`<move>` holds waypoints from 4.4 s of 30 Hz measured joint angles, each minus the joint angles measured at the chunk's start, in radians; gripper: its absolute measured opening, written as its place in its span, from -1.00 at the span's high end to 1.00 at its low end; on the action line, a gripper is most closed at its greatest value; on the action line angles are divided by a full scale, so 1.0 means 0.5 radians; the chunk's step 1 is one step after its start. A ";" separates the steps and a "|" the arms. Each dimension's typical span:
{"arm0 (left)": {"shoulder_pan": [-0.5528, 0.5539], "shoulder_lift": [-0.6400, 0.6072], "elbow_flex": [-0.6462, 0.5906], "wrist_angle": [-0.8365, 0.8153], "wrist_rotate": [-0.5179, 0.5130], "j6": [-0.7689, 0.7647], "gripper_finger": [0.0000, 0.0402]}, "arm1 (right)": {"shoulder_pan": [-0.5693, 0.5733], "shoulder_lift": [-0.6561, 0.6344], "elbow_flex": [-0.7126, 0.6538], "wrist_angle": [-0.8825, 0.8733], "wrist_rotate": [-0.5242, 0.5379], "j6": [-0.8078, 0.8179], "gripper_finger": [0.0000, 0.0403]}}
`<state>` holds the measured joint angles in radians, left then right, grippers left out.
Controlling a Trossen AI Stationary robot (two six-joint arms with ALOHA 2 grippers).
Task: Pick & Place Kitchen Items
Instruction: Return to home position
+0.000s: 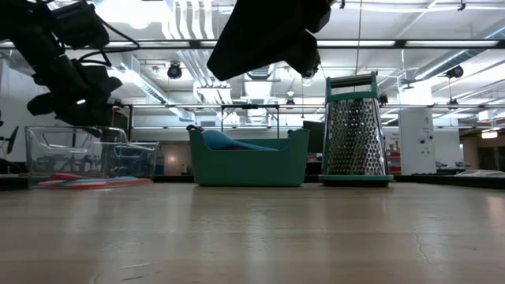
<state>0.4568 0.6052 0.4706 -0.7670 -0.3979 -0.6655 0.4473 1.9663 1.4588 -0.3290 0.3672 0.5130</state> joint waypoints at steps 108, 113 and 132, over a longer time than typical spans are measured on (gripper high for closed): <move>-0.591 -1.209 -0.718 1.346 0.866 1.073 0.96 | -0.272 -3.674 -2.900 1.028 -0.060 -0.796 0.96; -0.590 -1.209 -0.719 1.299 0.799 1.131 0.95 | -0.272 -3.906 -2.900 0.759 -0.168 -0.769 0.96; -0.590 -1.183 -0.719 1.217 0.792 1.159 0.94 | -0.272 -3.927 -2.892 0.753 -0.195 -0.977 0.96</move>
<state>0.1619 0.0135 0.1108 -0.1585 -0.0017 -0.0861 0.3115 0.0029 0.0128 0.0475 0.2695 0.0246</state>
